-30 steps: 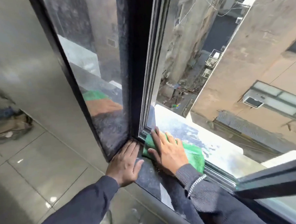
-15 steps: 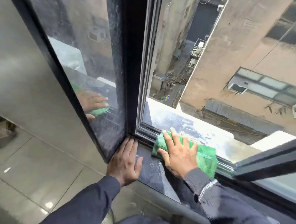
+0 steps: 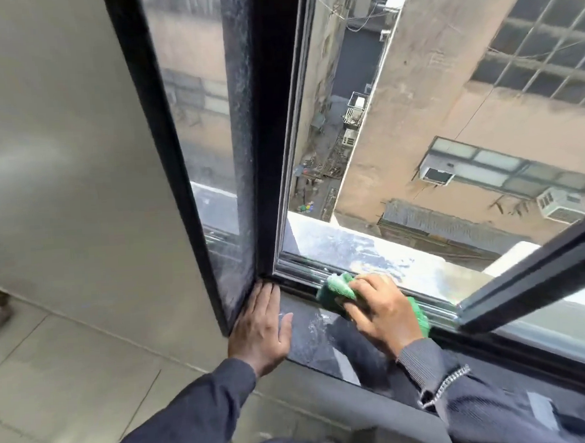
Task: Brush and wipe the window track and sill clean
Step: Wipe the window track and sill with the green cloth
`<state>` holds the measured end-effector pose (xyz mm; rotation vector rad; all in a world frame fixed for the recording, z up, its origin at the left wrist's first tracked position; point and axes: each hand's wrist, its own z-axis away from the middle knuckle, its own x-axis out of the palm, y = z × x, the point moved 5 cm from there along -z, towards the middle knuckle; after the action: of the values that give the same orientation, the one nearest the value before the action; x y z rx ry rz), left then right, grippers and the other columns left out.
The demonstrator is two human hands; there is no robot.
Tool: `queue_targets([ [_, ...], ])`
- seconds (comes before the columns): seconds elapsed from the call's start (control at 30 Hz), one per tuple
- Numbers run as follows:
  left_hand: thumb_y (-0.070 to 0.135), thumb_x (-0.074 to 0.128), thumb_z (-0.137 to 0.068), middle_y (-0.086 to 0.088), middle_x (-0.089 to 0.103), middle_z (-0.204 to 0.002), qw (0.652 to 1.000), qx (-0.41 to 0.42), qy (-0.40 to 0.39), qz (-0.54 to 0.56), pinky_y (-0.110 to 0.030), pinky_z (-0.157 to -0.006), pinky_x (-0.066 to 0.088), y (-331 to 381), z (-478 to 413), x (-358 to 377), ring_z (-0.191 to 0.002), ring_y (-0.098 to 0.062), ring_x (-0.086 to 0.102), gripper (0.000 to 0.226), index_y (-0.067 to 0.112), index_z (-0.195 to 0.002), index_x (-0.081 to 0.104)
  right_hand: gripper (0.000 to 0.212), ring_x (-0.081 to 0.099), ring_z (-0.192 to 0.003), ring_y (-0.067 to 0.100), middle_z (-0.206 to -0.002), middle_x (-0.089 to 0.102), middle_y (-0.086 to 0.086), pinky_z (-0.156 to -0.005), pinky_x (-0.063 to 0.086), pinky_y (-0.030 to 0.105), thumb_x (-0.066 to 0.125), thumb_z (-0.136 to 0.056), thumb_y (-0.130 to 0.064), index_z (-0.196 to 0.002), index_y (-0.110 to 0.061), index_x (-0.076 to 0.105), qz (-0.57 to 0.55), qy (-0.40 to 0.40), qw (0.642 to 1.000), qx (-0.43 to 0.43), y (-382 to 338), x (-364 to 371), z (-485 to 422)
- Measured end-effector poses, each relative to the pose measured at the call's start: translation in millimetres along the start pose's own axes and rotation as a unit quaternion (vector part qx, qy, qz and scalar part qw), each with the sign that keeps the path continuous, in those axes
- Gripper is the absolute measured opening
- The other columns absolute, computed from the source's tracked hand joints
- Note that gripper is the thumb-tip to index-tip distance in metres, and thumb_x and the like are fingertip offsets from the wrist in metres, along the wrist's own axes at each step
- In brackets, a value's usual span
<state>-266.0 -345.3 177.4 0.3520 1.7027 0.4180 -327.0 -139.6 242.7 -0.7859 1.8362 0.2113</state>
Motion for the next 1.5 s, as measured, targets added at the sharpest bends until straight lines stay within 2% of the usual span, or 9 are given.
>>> queue_targets([
  [0.17, 0.029, 0.029, -0.094, -0.016, 0.040, -0.152, 0.979, -0.014, 0.079, 0.190, -0.030, -0.120, 0.023, 4, 11, -27, -0.143, -0.025, 0.036, 0.060, -0.003, -0.144, 0.039, 0.035, 0.052, -0.081, 0.020, -0.084, 0.060, 0.001, -0.069, 0.038, 0.031, 0.055, -0.087, -0.059, -0.087, -0.024, 0.064, -0.107, -0.007, 0.953, 0.283, -62, 21, -26],
  [0.3, 0.021, 0.030, -0.095, -0.013, 0.033, -0.156, 0.955, 0.042, 0.158, 0.248, -0.031, -0.122, 0.021, 11, 26, -45, -0.148, -0.021, 0.028, 0.056, 0.000, -0.147, 0.032, 0.031, 0.057, -0.086, 0.018, -0.087, 0.066, 0.000, -0.072, 0.034, 0.026, 0.061, -0.087, -0.052, -0.081, -0.022, 0.069, -0.246, -0.032, 0.880, 0.406, -83, 58, -29],
  [0.4, 0.024, 0.032, -0.095, -0.015, 0.026, -0.160, 0.965, 0.073, 0.128, 0.217, -0.035, -0.123, 0.016, 14, 28, -34, -0.151, -0.023, 0.019, 0.060, 0.002, -0.150, 0.024, 0.020, 0.062, -0.079, 0.012, -0.085, 0.068, -0.007, -0.061, 0.039, 0.019, 0.057, -0.087, -0.039, -0.070, -0.032, 0.064, -0.313, -0.002, 0.826, 0.469, -77, 62, -14],
  [0.5, 0.039, 0.030, -0.096, -0.008, 0.001, -0.163, 0.997, 0.030, -0.002, 0.070, -0.038, -0.125, 0.002, 15, 18, 0, -0.153, -0.023, 0.005, 0.069, 0.005, -0.153, 0.012, 0.022, 0.062, -0.082, 0.009, -0.096, 0.067, -0.002, -0.066, 0.043, 0.009, 0.050, -0.086, -0.020, -0.085, -0.029, 0.070, -0.281, 0.038, 0.843, 0.458, -53, 44, 9],
  [0.67, 0.056, 0.024, -0.090, -0.020, 0.002, -0.163, 0.988, -0.001, -0.086, -0.128, -0.048, -0.123, 0.001, 15, 7, 25, -0.152, -0.033, 0.001, 0.083, 0.004, -0.154, 0.011, 0.018, 0.063, -0.092, 0.033, -0.095, 0.071, 0.011, -0.089, 0.045, 0.035, 0.060, -0.085, 0.000, -0.095, -0.007, 0.073, -0.063, 0.111, 0.925, 0.359, 12, -4, 71],
  [0.87, 0.051, 0.021, -0.088, -0.021, 0.016, -0.162, 0.976, 0.078, -0.116, -0.167, -0.047, -0.124, 0.011, -1, 8, 16, -0.151, -0.033, 0.010, 0.080, 0.003, -0.153, 0.018, 0.027, 0.062, -0.110, 0.038, -0.115, 0.066, 0.020, -0.100, 0.046, 0.045, 0.061, -0.088, -0.001, -0.114, 0.005, 0.066, 0.042, 0.005, 0.964, 0.263, 51, 3, 136],
  [1.03, 0.050, 0.022, -0.089, -0.024, 0.010, -0.162, 0.978, -0.009, -0.120, -0.169, -0.051, -0.123, 0.009, 20, 8, 23, -0.151, -0.036, 0.005, 0.082, -0.002, -0.152, 0.011, 0.036, 0.060, -0.114, 0.038, -0.120, 0.064, 0.023, -0.100, 0.048, 0.050, 0.049, -0.090, -0.006, -0.119, 0.009, 0.062, 0.025, 0.016, 0.968, 0.248, 48, 6, 140],
  [1.23, 0.053, 0.017, -0.091, -0.027, -0.007, -0.161, 0.969, 0.033, -0.180, -0.169, -0.053, -0.122, 0.003, 94, 24, 67, -0.150, -0.038, -0.011, 0.085, -0.003, -0.151, -0.006, 0.041, 0.059, -0.115, 0.043, -0.119, 0.064, 0.028, -0.103, 0.047, 0.050, 0.045, -0.081, 0.010, -0.119, 0.014, 0.060, 0.008, 0.027, 0.968, 0.248, 49, 6, 141],
  [1.5, 0.051, 0.018, -0.091, -0.017, -0.006, -0.164, 0.973, 0.011, -0.152, -0.170, -0.048, -0.124, 0.001, 27, 13, 26, -0.152, -0.029, -0.010, 0.081, 0.003, -0.153, -0.002, 0.046, 0.057, -0.118, 0.045, -0.122, 0.062, 0.030, -0.105, 0.045, 0.053, 0.042, -0.078, 0.013, -0.121, 0.016, 0.059, 0.012, 0.036, 0.969, 0.244, 51, 8, 142],
])
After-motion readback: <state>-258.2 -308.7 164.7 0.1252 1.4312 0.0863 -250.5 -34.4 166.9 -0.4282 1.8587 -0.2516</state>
